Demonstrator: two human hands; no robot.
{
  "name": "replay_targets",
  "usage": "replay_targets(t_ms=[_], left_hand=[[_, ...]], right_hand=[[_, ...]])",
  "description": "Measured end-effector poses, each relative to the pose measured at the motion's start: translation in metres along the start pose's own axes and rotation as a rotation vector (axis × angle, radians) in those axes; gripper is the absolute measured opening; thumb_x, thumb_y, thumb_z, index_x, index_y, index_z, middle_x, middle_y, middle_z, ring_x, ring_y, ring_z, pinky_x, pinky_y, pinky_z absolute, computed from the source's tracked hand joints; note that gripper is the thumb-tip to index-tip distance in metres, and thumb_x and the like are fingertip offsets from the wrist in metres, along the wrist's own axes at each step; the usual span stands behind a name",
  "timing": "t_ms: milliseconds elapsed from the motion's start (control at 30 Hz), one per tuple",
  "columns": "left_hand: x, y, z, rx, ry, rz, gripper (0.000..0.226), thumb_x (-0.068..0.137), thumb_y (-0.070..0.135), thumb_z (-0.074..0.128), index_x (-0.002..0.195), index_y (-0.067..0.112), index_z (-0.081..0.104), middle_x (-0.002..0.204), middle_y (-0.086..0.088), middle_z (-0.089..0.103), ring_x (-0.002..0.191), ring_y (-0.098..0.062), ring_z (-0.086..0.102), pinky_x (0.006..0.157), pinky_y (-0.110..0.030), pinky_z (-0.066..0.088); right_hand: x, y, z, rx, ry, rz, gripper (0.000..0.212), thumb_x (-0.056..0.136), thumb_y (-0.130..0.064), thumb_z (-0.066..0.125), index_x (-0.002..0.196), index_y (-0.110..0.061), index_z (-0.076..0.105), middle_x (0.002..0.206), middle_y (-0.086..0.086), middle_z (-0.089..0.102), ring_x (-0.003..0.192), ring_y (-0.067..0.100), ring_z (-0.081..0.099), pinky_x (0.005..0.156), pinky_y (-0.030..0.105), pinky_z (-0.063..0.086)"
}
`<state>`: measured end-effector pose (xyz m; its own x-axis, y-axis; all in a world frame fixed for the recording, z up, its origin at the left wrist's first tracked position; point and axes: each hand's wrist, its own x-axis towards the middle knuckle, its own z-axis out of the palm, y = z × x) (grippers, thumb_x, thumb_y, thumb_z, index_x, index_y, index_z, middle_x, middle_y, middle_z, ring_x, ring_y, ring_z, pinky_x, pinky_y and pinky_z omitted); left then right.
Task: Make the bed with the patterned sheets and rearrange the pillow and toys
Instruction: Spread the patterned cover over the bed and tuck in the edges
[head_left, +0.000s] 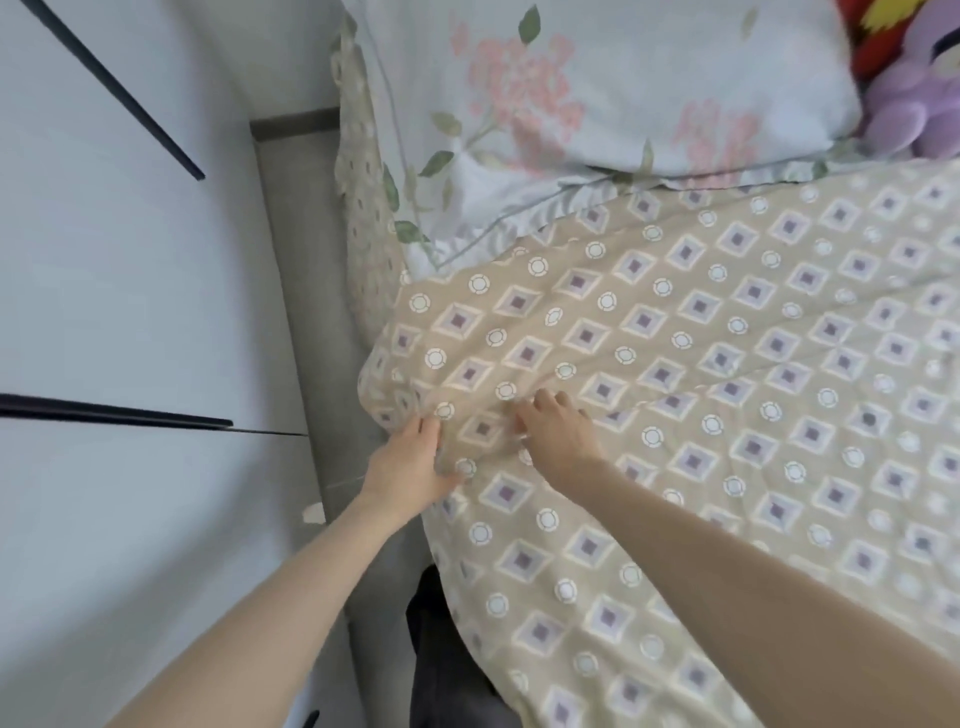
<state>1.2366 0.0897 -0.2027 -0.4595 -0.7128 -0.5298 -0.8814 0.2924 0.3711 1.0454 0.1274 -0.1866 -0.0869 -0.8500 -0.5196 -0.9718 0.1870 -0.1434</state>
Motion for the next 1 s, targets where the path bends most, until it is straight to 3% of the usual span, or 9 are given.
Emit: replay_targets(t_ms=[133,233,333,500,600,733,833,933,1000], left_hand=[[0.001,0.001,0.004,-0.012,0.082,0.075,0.018,0.096,0.034,0.05,0.091,0.017,0.045,0.098,0.005,0.048,0.085,-0.018,0.052,0.064,-0.034,0.044],[-0.001,-0.004,0.001,0.054,0.102,0.088,0.016,0.097,0.03,0.047,0.084,0.021,0.042,0.092,0.008,0.05,0.081,-0.016,0.053,0.062,-0.032,0.043],[-0.004,0.0,-0.006,0.083,0.088,0.062,0.014,0.095,0.031,0.051,0.087,0.019,0.049,0.093,0.01,0.052,0.085,-0.015,0.055,0.063,-0.031,0.045],[-0.023,0.03,-0.002,0.157,0.212,0.098,0.015,0.095,0.012,0.048,0.108,0.015,0.054,0.112,0.002,0.051,0.095,-0.018,0.05,0.067,-0.027,0.039],[-0.04,0.066,0.027,0.165,0.188,0.278,0.042,0.093,0.003,0.046,0.131,0.02,0.048,0.138,0.0,0.042,0.123,-0.021,0.04,0.094,-0.03,0.039],[-0.063,0.108,0.085,0.254,-0.041,0.385,0.056,0.098,0.016,0.044,0.147,0.034,0.025,0.159,0.007,0.006,0.146,-0.02,0.004,0.118,-0.038,0.013],[-0.08,0.1,0.112,0.348,-0.125,0.312,0.059,0.101,0.039,0.033,0.15,0.038,0.002,0.158,0.007,-0.016,0.146,-0.027,-0.014,0.118,-0.047,0.001],[-0.1,0.071,0.114,0.373,-0.119,0.256,0.063,0.101,0.04,0.03,0.15,0.032,-0.009,0.158,0.004,-0.018,0.146,-0.022,-0.016,0.119,-0.043,0.001],[-0.117,0.05,0.108,0.395,-0.125,0.2,0.064,0.102,0.036,0.03,0.15,0.028,-0.013,0.158,0.005,-0.018,0.147,-0.02,-0.012,0.118,-0.039,0.005]], right_hand=[[0.0,0.001,0.003,0.104,-0.022,-0.016,0.031,0.09,-0.001,0.048,0.113,-0.018,0.059,0.107,0.002,0.061,0.102,0.024,0.058,0.071,0.029,0.04],[-0.013,0.0,0.01,0.191,0.032,0.014,0.026,0.09,-0.003,0.044,0.108,-0.013,0.06,0.108,0.004,0.063,0.103,0.026,0.056,0.067,0.027,0.032],[-0.039,0.011,0.019,0.309,0.088,0.057,0.029,0.093,-0.006,0.041,0.116,-0.013,0.057,0.118,0.003,0.057,0.114,0.025,0.046,0.081,0.031,0.036],[-0.096,0.06,0.037,0.226,0.235,0.206,0.046,0.09,-0.008,0.046,0.133,-0.024,0.045,0.148,-0.001,0.034,0.137,0.021,0.025,0.107,0.036,0.024],[-0.14,0.101,0.057,0.262,0.135,0.429,0.05,0.097,-0.024,0.044,0.143,-0.038,0.029,0.16,-0.005,0.003,0.147,0.027,-0.001,0.114,0.055,0.013],[-0.185,0.138,0.1,0.183,-0.098,0.478,0.042,0.097,-0.031,0.039,0.138,-0.039,0.04,0.158,-0.012,-0.014,0.143,0.038,-0.019,0.11,0.067,0.011],[-0.198,0.122,0.126,0.298,-0.134,0.543,0.052,0.096,-0.044,0.035,0.143,-0.052,0.013,0.153,-0.011,-0.031,0.135,0.047,-0.032,0.102,0.075,0.015],[-0.207,0.074,0.153,0.297,-0.107,0.403,0.06,0.093,-0.062,0.022,0.138,-0.058,-0.018,0.14,-0.011,-0.05,0.12,0.041,-0.048,0.088,0.081,-0.015],[-0.217,0.043,0.168,0.245,-0.086,0.29,0.067,0.091,-0.066,0.022,0.135,-0.056,-0.029,0.138,-0.01,-0.052,0.122,0.04,-0.049,0.087,0.078,-0.02]])
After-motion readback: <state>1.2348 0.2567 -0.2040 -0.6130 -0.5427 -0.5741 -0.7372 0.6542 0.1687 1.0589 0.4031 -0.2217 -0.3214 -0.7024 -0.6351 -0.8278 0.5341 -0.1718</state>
